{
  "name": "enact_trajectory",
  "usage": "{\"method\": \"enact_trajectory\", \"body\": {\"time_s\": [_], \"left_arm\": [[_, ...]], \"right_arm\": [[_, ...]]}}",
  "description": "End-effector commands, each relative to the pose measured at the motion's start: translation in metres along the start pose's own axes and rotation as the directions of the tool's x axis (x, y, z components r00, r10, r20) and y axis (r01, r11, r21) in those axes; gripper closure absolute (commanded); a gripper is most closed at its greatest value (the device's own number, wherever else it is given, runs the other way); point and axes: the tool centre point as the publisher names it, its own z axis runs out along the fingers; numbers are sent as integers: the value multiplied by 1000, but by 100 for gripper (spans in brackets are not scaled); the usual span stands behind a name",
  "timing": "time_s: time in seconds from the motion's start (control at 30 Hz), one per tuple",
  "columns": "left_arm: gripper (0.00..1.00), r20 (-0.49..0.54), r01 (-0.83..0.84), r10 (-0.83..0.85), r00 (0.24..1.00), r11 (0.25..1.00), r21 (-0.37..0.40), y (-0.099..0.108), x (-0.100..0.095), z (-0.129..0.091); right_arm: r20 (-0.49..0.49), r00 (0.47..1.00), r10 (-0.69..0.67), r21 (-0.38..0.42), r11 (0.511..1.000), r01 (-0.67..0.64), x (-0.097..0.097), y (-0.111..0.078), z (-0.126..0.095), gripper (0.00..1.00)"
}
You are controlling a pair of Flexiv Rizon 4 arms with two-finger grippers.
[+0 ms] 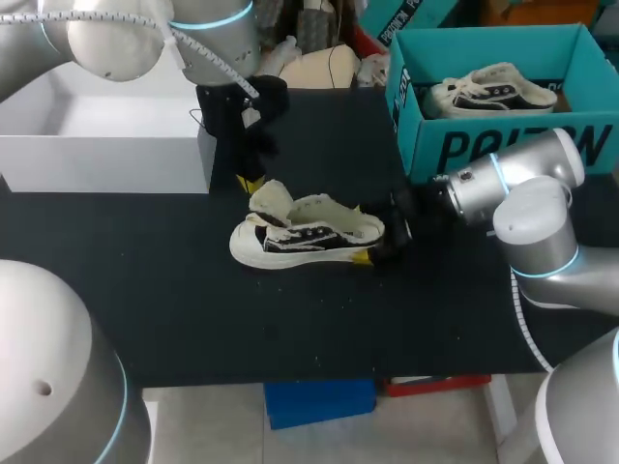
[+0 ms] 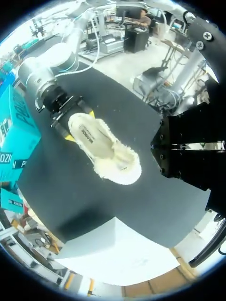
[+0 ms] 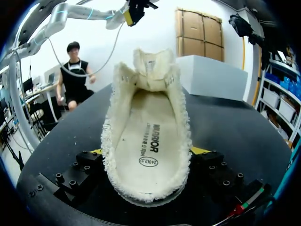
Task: Take the shoe out of the shoebox, open the shoe tongue, remove and reinsert the insole, then place the shoe into the shoebox
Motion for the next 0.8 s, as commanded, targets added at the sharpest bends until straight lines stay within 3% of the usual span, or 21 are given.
{"method": "enact_trajectory", "body": {"time_s": [0.03, 0.43, 0.5, 0.6, 0.67, 0.8], "left_arm": [[100, -208, -583, 583, 785, 809, 70, 2, -5, 2], [100, -206, -577, 578, 790, 814, 70, 1, -4, 2], [100, -215, -606, 611, 762, 790, 97, -3, 0, 3], [100, -181, -623, 629, 756, 776, 97, -15, 6, 8], [100, -101, -608, 613, 783, 790, 83, -24, 8, 13], [100, -114, -588, 598, 793, 801, 112, -42, 12, 20]], "right_arm": [[0, 1000, 1, 0, 1000, -1, 1, -3, 3, 100], [0, 1000, 1, 0, 1000, -1, 1, -3, 3, 100], [0, 1000, 1, 0, 1000, -1, 1, -3, 3, 100], [0, 1000, 1, 0, 1000, -1, 1, -3, 3, 100], [0, 1000, 1, 0, 1000, -1, 1, -3, 3, 100], [0, 1000, 1, 0, 1000, -1, 1, -3, 3, 100]]}}
